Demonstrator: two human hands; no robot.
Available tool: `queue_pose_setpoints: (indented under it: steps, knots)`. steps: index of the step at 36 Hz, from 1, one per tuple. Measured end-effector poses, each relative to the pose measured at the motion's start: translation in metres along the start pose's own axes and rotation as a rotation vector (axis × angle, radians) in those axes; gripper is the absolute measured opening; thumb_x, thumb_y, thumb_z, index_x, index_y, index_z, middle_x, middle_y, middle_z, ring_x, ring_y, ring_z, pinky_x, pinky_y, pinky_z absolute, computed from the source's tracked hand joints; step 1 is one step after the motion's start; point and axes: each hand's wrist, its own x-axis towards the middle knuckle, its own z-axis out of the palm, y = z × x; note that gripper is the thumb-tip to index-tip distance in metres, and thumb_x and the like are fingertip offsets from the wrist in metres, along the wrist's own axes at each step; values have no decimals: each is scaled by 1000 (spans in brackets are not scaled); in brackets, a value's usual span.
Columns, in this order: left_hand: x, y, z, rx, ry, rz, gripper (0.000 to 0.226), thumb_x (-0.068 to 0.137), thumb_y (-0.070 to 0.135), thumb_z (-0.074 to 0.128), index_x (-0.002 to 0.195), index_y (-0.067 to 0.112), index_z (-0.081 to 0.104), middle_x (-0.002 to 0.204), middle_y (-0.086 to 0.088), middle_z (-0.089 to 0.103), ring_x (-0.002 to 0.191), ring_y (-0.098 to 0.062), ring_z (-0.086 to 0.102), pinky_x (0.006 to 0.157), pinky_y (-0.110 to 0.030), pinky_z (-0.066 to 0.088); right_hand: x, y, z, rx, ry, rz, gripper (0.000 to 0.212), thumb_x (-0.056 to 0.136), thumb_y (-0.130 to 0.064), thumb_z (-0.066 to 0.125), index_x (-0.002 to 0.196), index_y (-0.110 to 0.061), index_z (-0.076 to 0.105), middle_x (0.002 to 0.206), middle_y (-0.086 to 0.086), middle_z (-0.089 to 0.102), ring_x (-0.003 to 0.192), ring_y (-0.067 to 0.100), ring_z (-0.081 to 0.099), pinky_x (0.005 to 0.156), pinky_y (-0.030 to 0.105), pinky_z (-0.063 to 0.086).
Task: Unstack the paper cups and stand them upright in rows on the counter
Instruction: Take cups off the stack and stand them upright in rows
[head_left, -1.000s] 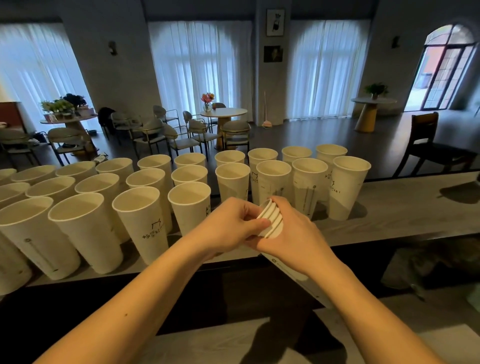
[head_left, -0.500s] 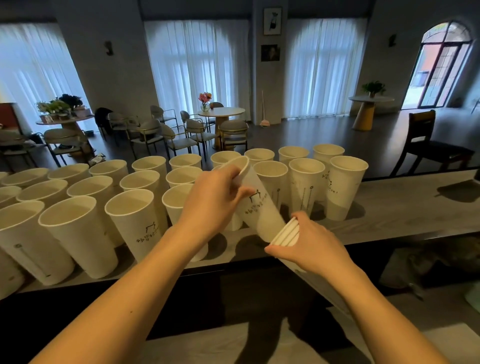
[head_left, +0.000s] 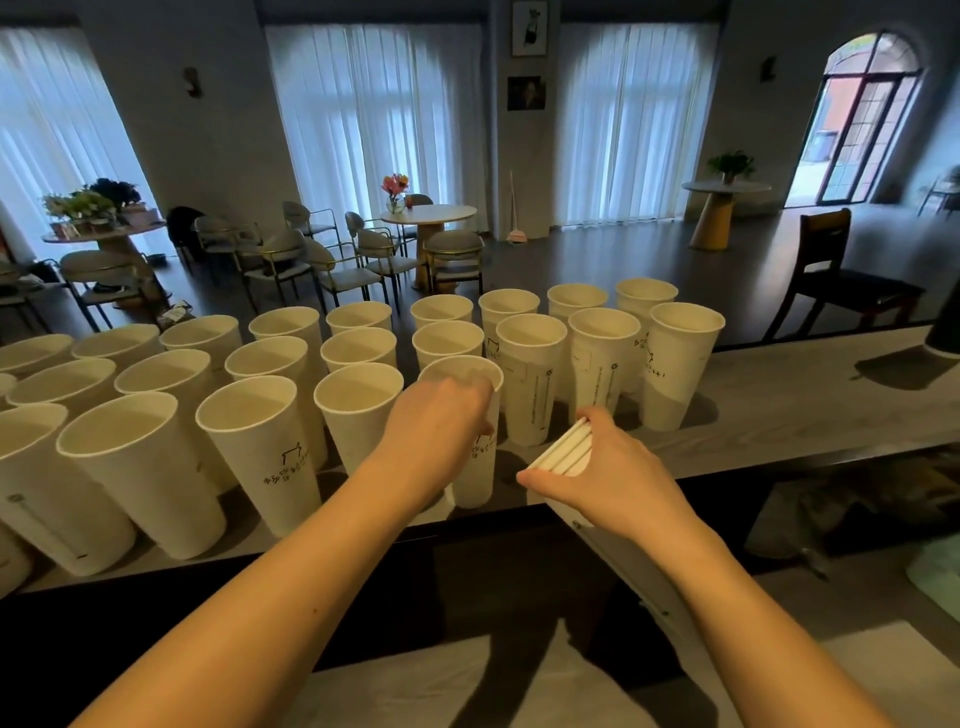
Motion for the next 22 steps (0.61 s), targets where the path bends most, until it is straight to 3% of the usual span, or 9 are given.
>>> queue_pose_setpoints:
  steps: [6,9,11,13,16,20,22]
  knots:
    - [4,-5,-5,-76,-50,-25,53,84,41,70,127,16,54,118,-8,65,106,-26,63,82,-37,54,-7,-13,-3,74,12,32,114,59,-79,75,150,-28,27,144,-1,50,127,22,50,102,44,49]
    - [0,-9,-17,-194,68,-18,65,82,50,68,135,19,49,125,-4,64,114,-23,59,88,-37,50,-12,-17,-4,129,23,55,120,56,-75,80,150,-25,26,143,1,49,128,23,50,103,43,48]
    - [-11,-10,-28,-334,212,19,57,85,51,63,132,21,53,118,2,65,111,-17,58,87,-34,49,-17,-22,-2,148,22,61,122,54,-69,85,149,-21,27,141,1,50,127,22,51,103,41,48]
    - [-24,-2,-37,-563,259,41,41,91,47,57,122,21,59,110,6,66,102,-11,59,85,-31,51,-22,-24,-1,169,19,61,121,51,-65,88,145,-19,28,136,1,53,122,20,54,101,40,50]
    - [-39,10,-42,-856,2,72,31,98,41,47,118,21,61,105,8,65,94,-7,59,81,-28,50,-29,-27,2,188,12,59,113,53,-56,90,141,-19,29,131,0,56,116,18,57,97,39,52]
    - [-44,16,-38,-892,-314,171,30,103,34,40,94,19,64,77,5,58,70,-9,53,65,-29,40,-39,-29,5,187,45,7,105,61,-53,88,144,-22,34,126,-4,59,112,17,59,91,37,53]
    - [-44,16,-35,-954,-369,134,29,101,31,44,94,15,68,79,-1,64,75,-16,60,71,-35,49,-44,-29,6,178,49,-17,107,59,-61,86,145,-26,34,126,-7,60,113,15,59,92,40,54]
